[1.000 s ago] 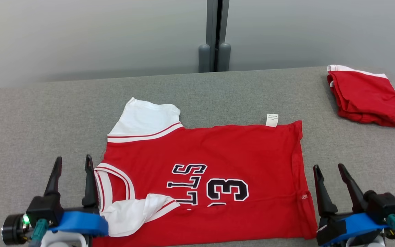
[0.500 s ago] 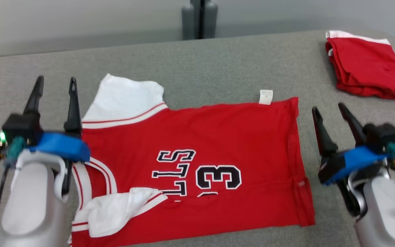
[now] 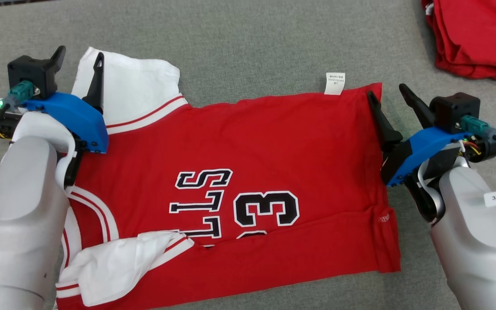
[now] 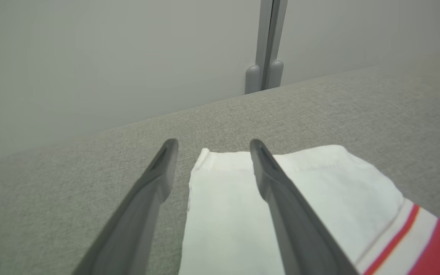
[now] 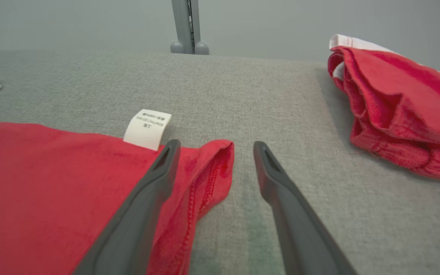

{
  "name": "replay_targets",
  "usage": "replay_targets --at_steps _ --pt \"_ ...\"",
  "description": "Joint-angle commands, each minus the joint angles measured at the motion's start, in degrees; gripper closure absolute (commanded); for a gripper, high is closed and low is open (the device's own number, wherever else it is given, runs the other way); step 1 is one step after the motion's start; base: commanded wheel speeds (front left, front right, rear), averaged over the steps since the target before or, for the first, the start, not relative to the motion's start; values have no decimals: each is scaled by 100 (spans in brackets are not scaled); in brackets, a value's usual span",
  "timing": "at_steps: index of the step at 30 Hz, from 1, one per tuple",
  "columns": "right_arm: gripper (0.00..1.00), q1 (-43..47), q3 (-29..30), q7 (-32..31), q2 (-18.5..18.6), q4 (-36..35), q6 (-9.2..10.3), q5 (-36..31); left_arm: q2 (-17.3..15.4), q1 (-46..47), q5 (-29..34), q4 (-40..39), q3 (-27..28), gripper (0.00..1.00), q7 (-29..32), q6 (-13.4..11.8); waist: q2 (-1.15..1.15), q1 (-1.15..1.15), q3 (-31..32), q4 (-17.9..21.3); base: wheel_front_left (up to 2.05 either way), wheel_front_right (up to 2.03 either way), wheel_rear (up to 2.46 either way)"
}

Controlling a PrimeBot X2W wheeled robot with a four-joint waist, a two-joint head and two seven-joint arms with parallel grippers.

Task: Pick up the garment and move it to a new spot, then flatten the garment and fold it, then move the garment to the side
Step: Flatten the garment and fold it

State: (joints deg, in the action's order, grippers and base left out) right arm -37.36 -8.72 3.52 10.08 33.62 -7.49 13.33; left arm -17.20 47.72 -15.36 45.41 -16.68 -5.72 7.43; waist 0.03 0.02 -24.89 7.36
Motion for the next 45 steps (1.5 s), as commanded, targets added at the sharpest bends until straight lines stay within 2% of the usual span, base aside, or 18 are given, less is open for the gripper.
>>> replay_targets --at_steps 1,13,18,19,20,21,29,30,31,38,45 --pt "0 -186 -57 17 10 122 -1 62 -67 215 -134 169 -140 0 85 4 -3 -2 -102 -5 0 0 0" --pt "0 -849 -491 216 -77 720 -1 242 -307 966 -719 1121 -817 0 355 4 -3 -2 -602 212 0 0 0" --pt "0 -969 -686 255 -83 944 -1 332 -204 1095 -970 1387 -993 0 436 4 -3 -2 -638 236 0 0 0" --pt "0 -981 -714 257 -75 983 -1 354 -176 1105 -1043 1418 -1038 7 487 4 -3 -2 -638 234 0 0 0" --pt "0 -1009 -736 262 -67 1018 -2 374 -171 1119 -1091 1429 -1098 60 515 4 -3 -2 -639 229 0 0 0" --pt "0 -1038 -763 267 -61 1060 -2 406 -169 1124 -1137 1437 -1167 100 544 4 -3 -2 -637 222 0 0 0" --pt "0 -1164 -990 -48 28 1335 -2 626 -242 1193 -1441 1413 -1505 100 463 4 -3 -2 -585 147 0 0 0" --pt "65 -1193 -1082 -262 41 1402 -2 739 -265 1202 -1511 1405 -1579 100 406 4 -3 -2 -558 132 0 0 0" --pt "100 -1195 -1136 -369 38 1406 -2 819 -272 1202 -1550 1396 -1623 100 378 4 -3 -2 -542 125 0 0 0" --pt "100 -1227 -1346 -769 238 1251 -1 1174 -292 1235 -1755 1386 -1788 100 192 4 -3 -2 -409 93 0 0 0" --pt "100 -1372 -1177 -205 422 1172 0 1114 -201 1301 -2058 1252 -1865 100 -174 4 -3 -2 -209 -33 0 0 0"
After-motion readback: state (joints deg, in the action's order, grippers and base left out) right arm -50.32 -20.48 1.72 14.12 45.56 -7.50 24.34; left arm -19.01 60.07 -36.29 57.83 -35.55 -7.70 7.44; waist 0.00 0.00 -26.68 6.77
